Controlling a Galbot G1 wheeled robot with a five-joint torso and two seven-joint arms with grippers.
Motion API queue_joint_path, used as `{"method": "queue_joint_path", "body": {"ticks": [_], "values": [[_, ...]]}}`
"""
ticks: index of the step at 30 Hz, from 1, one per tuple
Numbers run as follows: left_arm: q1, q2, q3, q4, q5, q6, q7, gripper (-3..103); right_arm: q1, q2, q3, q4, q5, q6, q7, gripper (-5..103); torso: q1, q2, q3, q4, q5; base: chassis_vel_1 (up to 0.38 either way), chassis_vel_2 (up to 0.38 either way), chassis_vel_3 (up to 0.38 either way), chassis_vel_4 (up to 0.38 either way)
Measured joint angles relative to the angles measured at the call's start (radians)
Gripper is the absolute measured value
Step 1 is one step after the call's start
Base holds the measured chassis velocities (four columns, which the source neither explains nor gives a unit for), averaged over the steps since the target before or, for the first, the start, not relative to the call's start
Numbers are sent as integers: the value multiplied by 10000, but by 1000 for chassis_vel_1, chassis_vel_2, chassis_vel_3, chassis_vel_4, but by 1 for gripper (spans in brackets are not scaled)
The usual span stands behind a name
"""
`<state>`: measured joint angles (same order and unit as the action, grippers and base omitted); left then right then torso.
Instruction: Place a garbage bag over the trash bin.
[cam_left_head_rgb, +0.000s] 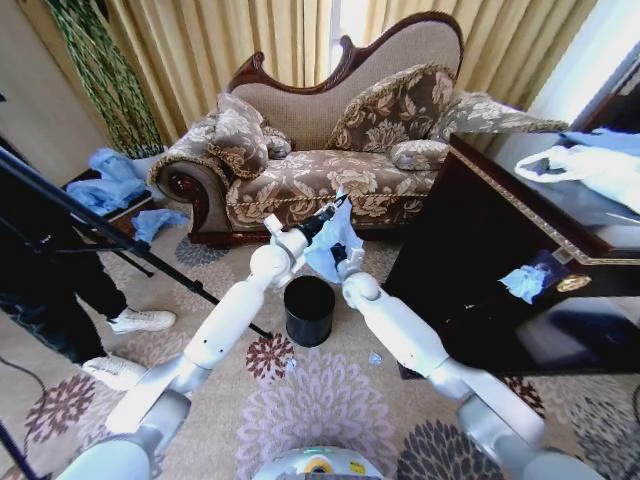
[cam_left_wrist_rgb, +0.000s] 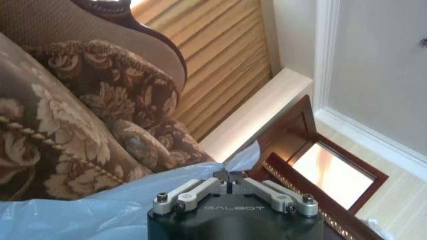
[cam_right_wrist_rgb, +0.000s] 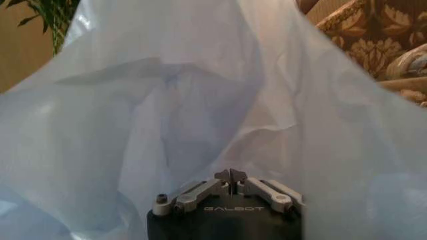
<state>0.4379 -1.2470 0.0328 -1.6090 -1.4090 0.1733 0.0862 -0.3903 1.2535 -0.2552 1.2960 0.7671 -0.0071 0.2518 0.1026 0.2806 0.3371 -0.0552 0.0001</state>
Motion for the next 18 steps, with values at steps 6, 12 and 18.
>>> {"method": "queue_joint_path", "body": {"ticks": [6,12,18], "values": [[637,-46,-125,-498,203,-35,38,0,-197,-319,55,128,77,-70,-269,0,-1,0,-1,3,-1,0,0,0,0],[792,95,-32,-382,325,-36,426,0,-536,-422,75,355,205,-536,-742,0,-1,0,-1,1,-1,0,0,0,0],[322,208,221,179,343,-38,912,0,-824,-221,141,575,651,-1425,-826,0,-1,0,-1,3,-2,0,0,0,0]]}}
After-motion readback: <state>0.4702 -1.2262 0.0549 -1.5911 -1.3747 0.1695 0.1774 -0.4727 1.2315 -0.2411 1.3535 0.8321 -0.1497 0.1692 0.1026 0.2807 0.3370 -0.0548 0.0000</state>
